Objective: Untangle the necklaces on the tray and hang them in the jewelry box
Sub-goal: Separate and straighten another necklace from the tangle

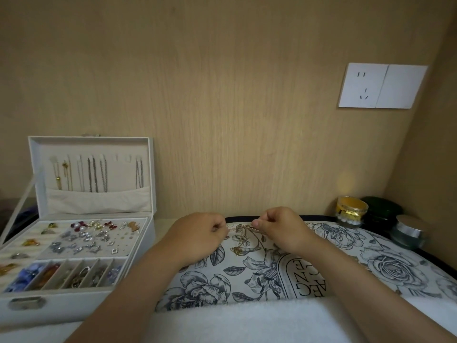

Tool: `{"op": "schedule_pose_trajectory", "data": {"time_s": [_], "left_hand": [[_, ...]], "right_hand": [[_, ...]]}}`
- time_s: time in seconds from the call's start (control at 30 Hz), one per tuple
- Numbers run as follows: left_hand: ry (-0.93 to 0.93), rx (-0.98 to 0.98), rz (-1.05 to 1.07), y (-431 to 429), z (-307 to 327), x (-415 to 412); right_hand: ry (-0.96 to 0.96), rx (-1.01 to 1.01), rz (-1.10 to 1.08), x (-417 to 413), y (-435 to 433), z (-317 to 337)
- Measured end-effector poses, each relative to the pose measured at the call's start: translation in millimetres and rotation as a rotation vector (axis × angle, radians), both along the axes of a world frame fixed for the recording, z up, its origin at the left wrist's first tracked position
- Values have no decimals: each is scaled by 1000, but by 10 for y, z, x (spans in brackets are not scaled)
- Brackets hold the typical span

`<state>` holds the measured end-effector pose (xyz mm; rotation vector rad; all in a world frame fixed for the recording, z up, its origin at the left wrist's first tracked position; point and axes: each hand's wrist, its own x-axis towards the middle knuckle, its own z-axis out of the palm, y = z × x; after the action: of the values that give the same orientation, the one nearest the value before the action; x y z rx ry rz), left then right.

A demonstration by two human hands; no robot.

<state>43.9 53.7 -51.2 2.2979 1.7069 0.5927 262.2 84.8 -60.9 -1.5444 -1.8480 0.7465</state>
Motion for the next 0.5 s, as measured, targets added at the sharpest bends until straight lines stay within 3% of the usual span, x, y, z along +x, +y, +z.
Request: {"op": "schedule_pose_trajectory", "data": {"time_s": [0.07,0.17,0.27,0.3,0.5], "left_hand": [[-108,-16,-25,-20,20,42],[-501,-196,-39,-8,25,102],[-797,-377,4,18,46,135],[-820,-387,5,22,65,130],[-526,-158,-62,26,106,29]], "right_hand": [[-61,24,23,-13,-12,-4],[-111,-2,134,-9,-61,-3],[17,-92,223,-42,-154,62],[97,-124,249,-60,-191,107],[352,-89,281,-45,-178,154]]}}
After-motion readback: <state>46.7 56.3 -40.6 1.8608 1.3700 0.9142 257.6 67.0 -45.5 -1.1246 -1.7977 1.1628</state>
